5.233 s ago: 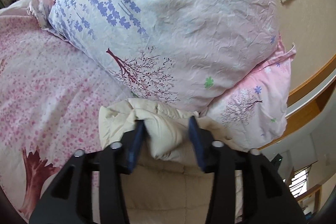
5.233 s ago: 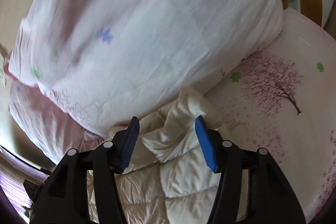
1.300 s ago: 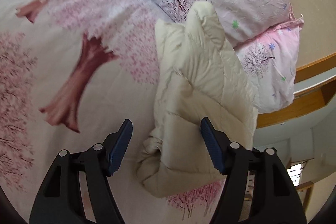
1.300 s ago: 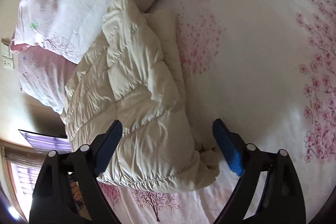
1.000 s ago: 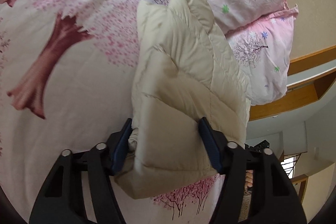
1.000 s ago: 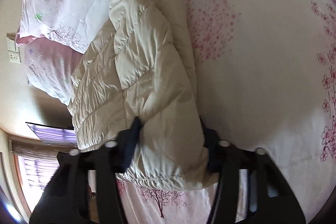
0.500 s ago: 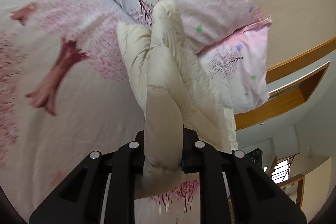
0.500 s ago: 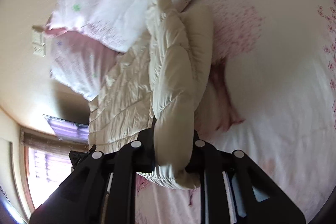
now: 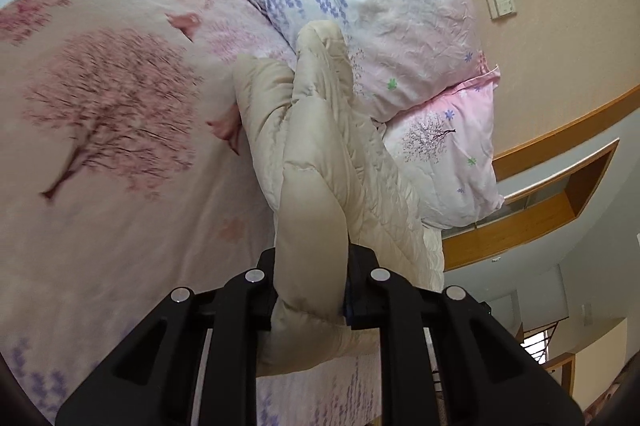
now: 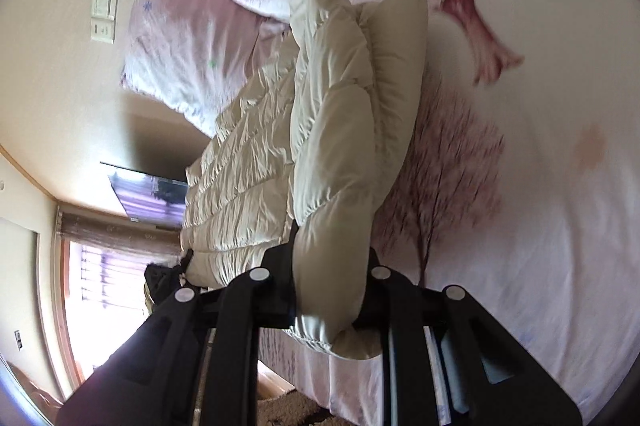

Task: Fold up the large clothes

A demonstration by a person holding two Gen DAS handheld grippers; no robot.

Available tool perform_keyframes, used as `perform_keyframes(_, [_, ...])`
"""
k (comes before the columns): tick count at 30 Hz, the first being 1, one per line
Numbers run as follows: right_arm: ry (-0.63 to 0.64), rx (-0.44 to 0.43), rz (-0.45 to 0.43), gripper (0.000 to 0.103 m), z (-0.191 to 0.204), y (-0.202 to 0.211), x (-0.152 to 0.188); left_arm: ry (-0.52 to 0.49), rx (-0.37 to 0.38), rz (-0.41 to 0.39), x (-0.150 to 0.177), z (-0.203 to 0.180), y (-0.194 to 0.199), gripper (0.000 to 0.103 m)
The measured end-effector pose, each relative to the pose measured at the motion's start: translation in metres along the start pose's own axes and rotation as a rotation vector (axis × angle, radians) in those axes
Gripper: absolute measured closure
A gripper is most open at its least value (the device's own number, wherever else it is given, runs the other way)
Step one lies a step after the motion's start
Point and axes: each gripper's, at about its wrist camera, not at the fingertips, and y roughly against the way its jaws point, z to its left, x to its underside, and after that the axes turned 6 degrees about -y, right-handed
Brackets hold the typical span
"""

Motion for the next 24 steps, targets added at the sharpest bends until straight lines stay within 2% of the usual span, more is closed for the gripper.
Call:
perform_keyframes(3, [0.019, 0.010, 0.013, 0.086, 0.006, -0.010, 0.011, 0.001, -0.010, -0.025, 0.001, 0.004, 0.014, 0.086])
perform_keyframes(6, [0.046, 0.066, -0.005, 0.082, 0.009, -0.017, 0.018, 0.013, -0.017, -0.022, 0.006, 0.014, 0.017, 0.086])
perform_keyframes(8, [0.061, 0.145, -0.027, 0.064, 0.010, -0.019, 0.019, 0.026, -0.027, -0.005, 0.010, 0.021, 0.012, 0.085])
perform_keyframes(9, [0.072, 0.190, -0.047, 0.061, 0.013, -0.018, 0.020, 0.034, -0.033, 0.005, 0.011, 0.024, 0.011, 0.082])
perform_keyframes(11, [0.110, 0.264, -0.103, 0.053, 0.022, -0.012, 0.021, 0.048, -0.043, 0.011, 0.013, 0.029, 0.009, 0.079])
perform_keyframes(12, [0.135, 0.300, -0.136, 0.053, 0.027, -0.007, 0.023, 0.048, -0.046, 0.011, 0.014, 0.030, 0.009, 0.075])
perform_keyframes(13, [0.173, 0.352, -0.195, 0.050, 0.038, -0.001, 0.025, 0.045, -0.051, 0.010, 0.014, 0.030, 0.010, 0.070])
perform_keyframes(16, [0.257, 0.433, -0.332, 0.048, 0.065, 0.009, 0.030, 0.037, -0.074, -0.013, 0.013, 0.028, 0.021, 0.053])
perform_keyframes(17, [0.294, 0.436, -0.369, 0.048, 0.077, 0.009, 0.033, 0.031, -0.085, -0.029, 0.013, 0.026, 0.026, 0.050])
perform_keyframes(19, [0.357, 0.411, -0.389, 0.048, 0.096, 0.001, 0.037, 0.020, -0.127, -0.064, 0.014, 0.023, 0.038, 0.038])
perform_keyframes(24, [0.514, 0.391, -0.333, 0.048, 0.135, -0.055, 0.052, 0.012, -0.233, -0.165, 0.034, 0.012, 0.070, 0.037])
